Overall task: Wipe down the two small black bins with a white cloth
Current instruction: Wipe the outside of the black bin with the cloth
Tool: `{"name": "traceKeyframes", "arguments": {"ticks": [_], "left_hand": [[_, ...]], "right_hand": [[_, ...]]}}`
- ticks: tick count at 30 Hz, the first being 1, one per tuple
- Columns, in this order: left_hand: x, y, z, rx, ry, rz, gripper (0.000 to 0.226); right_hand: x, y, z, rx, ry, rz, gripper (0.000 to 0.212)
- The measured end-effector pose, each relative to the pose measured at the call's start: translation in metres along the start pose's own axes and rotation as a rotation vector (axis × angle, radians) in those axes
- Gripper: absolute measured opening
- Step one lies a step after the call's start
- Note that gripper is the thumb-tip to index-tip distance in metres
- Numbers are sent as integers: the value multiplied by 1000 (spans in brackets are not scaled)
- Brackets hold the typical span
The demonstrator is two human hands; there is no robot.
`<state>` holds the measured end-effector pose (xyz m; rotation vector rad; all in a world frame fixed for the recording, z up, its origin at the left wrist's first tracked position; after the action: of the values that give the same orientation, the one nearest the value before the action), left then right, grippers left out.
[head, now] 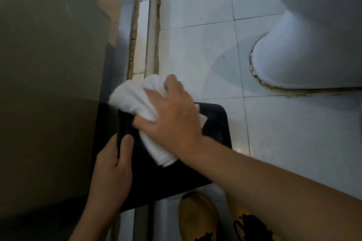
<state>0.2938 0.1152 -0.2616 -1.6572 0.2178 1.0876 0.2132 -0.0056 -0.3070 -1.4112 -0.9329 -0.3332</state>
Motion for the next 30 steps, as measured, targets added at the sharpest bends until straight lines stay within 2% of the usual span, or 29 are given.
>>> {"name": "traceKeyframes", "arguments": {"ticks": [5,11,13,16,18,21,24,26,28,30], "left_hand": [[4,3,1,-7,-44,4,29],[-3,5,-1,11,-127,56,28],[-5,6,-1,9,-148,68,28],[-1,6,0,-5,-148,51,29],[1,6,0,-7,-154,38,32],[1,5,0,-13,-160,38,33],[-3,5,-1,5,-196,58,32],[-4,4,0,16,-219,65,30],[-4,3,2,34,-242,73,30],[-3,2,3,39,-240,63,29]], "right_hand": [[1,10,-8,1,-66,26,49],[-73,-6,-32,97,266,86,49],[-101,-14,-22,24,299,85,47],[-113,-20,11,-110,231,60,40],[-111,-21,35,-138,233,45,45],[-103,-27,75,-67,251,-5,60],[-96,-38,128,96,228,-23,77],[-96,-48,156,184,202,-89,80],[-101,-60,166,198,178,-184,68],[-106,-74,165,154,187,-279,43]]}}
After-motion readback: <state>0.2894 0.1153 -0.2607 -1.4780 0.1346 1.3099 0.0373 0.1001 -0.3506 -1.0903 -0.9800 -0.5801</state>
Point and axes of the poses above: each hand's wrist, its own z-axis away from the middle knuckle, its own y-axis out of the palm, x = y × z, the point moved 1 cm from there along -z, towards the middle knuckle, and after that the axes turned 14 degrees about y, right-handed, at the moved point
